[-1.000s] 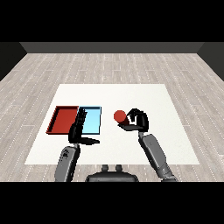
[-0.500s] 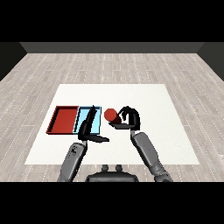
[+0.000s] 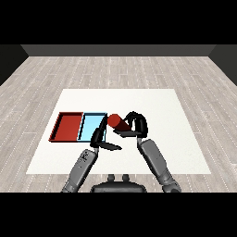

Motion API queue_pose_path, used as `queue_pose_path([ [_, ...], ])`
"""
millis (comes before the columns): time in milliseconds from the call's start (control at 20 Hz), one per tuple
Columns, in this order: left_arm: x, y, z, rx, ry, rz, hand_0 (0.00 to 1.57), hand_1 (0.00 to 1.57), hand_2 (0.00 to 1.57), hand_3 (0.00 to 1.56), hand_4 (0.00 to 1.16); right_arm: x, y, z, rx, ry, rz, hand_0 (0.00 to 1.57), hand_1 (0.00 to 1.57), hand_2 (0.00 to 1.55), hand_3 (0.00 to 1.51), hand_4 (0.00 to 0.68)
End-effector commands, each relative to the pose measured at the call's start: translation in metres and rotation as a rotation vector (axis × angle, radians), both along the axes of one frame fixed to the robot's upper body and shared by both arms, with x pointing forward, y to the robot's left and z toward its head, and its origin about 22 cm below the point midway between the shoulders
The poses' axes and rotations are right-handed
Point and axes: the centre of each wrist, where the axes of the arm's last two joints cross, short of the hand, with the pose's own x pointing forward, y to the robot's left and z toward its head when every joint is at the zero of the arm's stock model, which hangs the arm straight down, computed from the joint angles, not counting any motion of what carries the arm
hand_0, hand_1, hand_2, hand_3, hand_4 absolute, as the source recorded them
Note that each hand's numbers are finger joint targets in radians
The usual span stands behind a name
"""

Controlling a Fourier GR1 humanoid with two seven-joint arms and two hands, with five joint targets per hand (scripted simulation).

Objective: Pick the red can and put it in the red box

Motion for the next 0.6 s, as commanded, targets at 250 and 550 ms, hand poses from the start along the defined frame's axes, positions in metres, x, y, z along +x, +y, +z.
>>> queue_pose_path([
  [250,0.014,-0.019,-0.008,-0.006,0.054,-0.014,0.0,0.0,0.0,0.0,0.0,-0.014,0.009,-0.022,0.011,-0.045,0.032,1.47,1.47,1.44,1.39,0.652],
  [550,0.009,-0.016,-0.032,-0.021,0.08,-0.027,0.0,0.0,0.0,0.0,0.0,-0.02,0.024,-0.028,0.0,-0.032,0.032,1.46,1.46,1.43,1.39,0.663],
])
